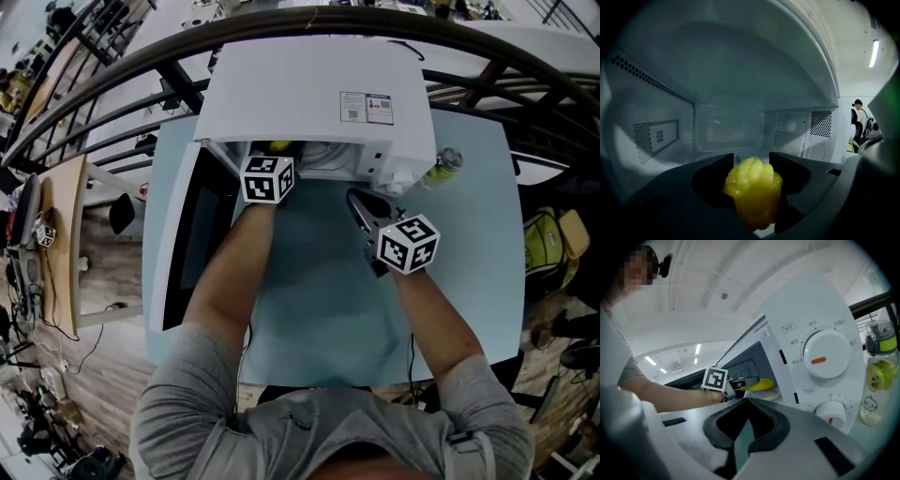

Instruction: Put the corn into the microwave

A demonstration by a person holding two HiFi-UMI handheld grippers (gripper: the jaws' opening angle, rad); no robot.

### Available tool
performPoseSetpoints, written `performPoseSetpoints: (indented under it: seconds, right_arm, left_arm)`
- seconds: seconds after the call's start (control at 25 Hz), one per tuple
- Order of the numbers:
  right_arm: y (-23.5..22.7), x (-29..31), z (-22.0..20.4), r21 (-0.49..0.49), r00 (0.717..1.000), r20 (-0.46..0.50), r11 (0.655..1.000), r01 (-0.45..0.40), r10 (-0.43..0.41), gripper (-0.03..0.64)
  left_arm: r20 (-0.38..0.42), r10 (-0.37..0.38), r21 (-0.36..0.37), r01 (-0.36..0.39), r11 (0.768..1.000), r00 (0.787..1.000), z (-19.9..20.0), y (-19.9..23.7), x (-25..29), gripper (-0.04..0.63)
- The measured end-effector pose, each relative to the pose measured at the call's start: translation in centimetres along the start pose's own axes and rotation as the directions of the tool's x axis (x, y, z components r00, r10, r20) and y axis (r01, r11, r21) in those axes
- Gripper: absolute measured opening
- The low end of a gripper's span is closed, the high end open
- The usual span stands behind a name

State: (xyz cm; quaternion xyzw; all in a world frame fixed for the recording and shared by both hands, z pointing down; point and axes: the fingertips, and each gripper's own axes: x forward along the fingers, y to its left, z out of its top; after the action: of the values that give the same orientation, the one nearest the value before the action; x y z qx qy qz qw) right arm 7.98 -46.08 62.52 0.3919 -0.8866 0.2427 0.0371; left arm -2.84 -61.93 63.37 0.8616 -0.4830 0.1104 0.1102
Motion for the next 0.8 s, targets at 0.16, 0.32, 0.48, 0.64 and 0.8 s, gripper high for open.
performPoseSetpoints:
  seconds: [0.16,0.32,0.48,0.64,0.8]
  right_arm:
    - [0.1,0.1,0.0,0.002,1.000,-0.003,1.000,-0.003,0.003,0.018]
    - [0.2,0.2,-0.2,0.002,1.000,-0.007,1.000,-0.004,0.004,0.018]
    - [0.4,0.2,-0.2,-0.002,1.000,-0.008,1.000,-0.004,0.004,0.018]
    - [0.5,0.1,-0.2,-0.005,1.000,-0.009,1.000,-0.004,0.004,0.018]
    - [0.7,0.0,-0.2,-0.003,1.000,-0.009,1.000,-0.004,0.004,0.018]
  left_arm:
    - [-0.003,-0.011,-0.019,0.011,1.000,1.000,-0.3,0.0,-0.2,0.252]
    - [-0.010,-0.021,-0.016,0.021,1.000,1.000,-0.7,-0.4,-0.5,0.253]
    - [-0.043,-0.027,-0.010,0.027,1.000,0.999,-1.6,-0.6,-0.6,0.253]
    - [-0.107,-0.034,0.042,0.039,0.998,0.994,-3.0,-0.9,-0.5,0.245]
    - [-0.120,-0.035,0.034,0.040,0.999,0.992,-3.0,-0.9,-0.2,0.245]
